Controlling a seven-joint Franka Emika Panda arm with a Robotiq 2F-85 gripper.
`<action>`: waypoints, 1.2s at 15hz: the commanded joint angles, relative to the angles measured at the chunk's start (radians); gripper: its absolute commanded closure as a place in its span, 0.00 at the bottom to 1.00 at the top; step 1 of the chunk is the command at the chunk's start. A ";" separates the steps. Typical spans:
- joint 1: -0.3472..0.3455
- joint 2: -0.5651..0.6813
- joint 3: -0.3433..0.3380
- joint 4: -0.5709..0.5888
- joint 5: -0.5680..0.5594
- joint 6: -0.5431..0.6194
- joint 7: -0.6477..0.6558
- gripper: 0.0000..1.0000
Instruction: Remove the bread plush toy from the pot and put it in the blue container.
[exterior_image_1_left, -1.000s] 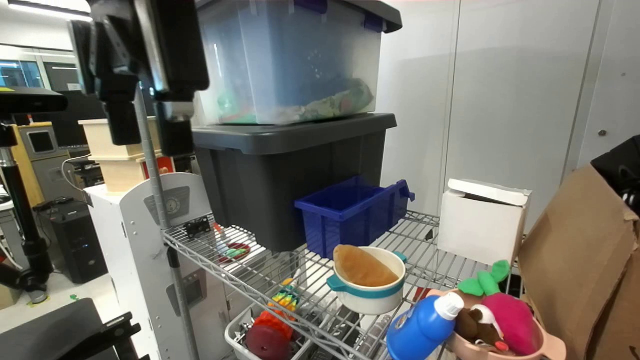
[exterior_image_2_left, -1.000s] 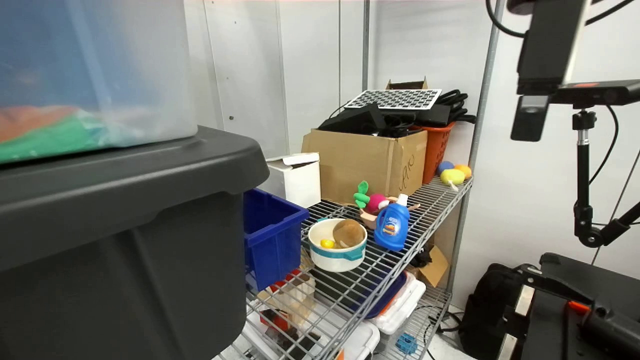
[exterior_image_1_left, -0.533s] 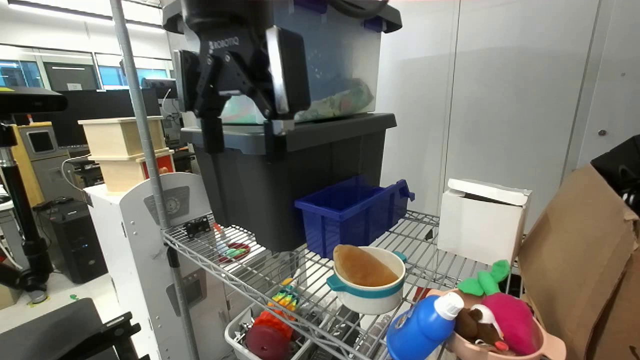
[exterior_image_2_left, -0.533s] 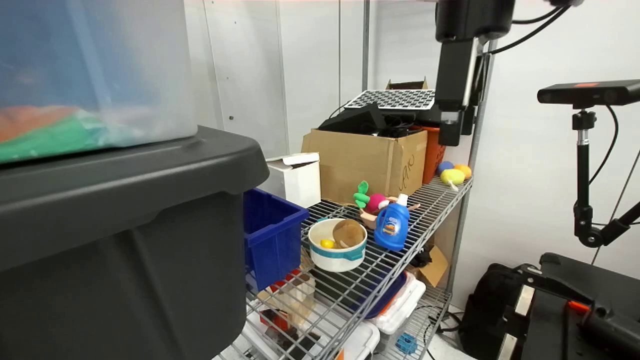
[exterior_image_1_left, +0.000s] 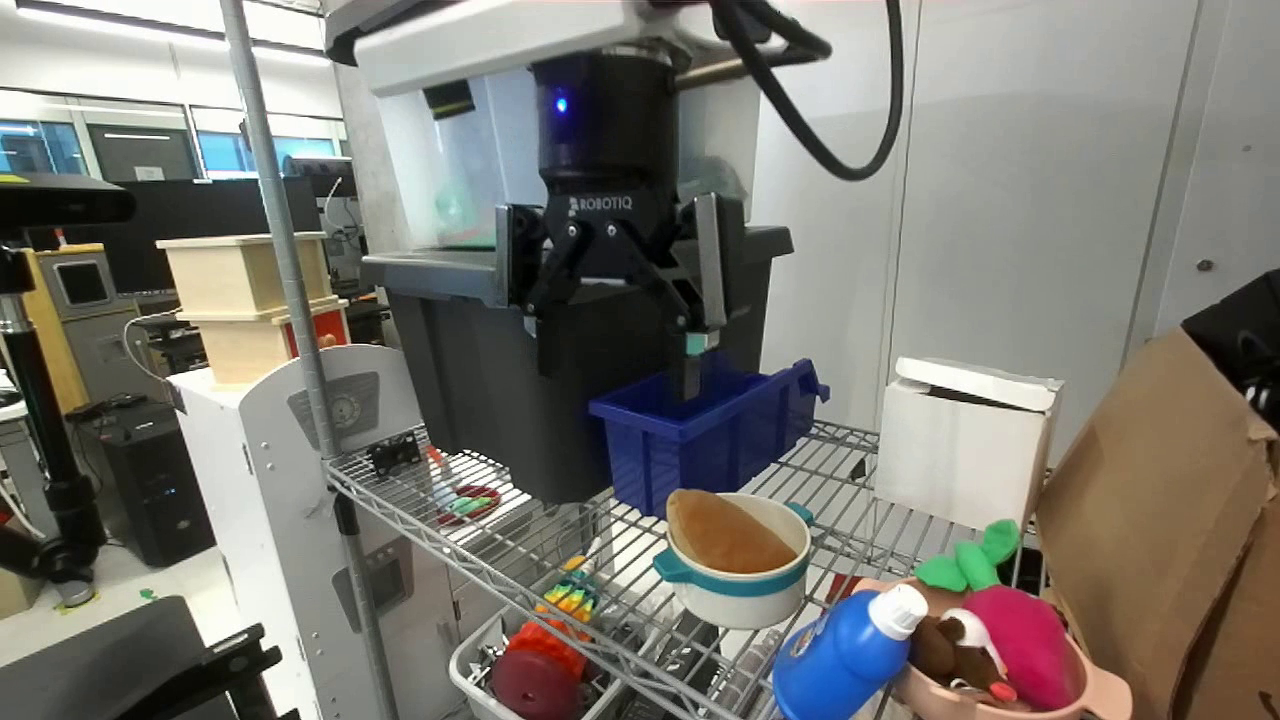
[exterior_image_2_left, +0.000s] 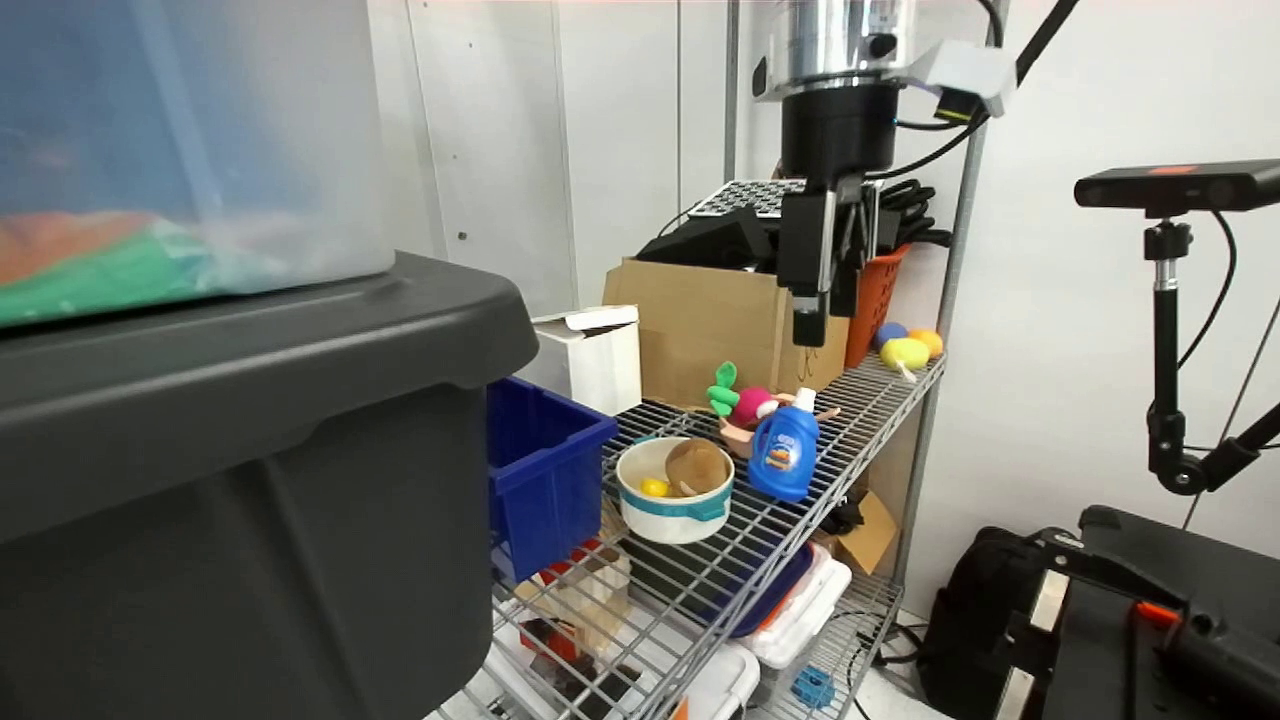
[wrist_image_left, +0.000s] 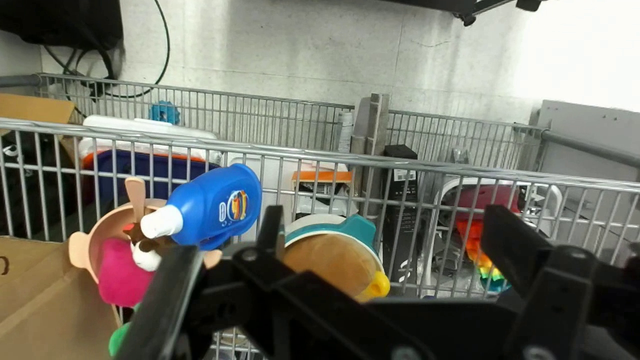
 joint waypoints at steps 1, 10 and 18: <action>-0.015 0.102 0.015 0.078 -0.001 0.028 -0.021 0.00; -0.017 0.288 0.034 0.159 -0.016 0.153 -0.009 0.00; -0.029 0.390 0.056 0.251 -0.014 0.212 -0.027 0.00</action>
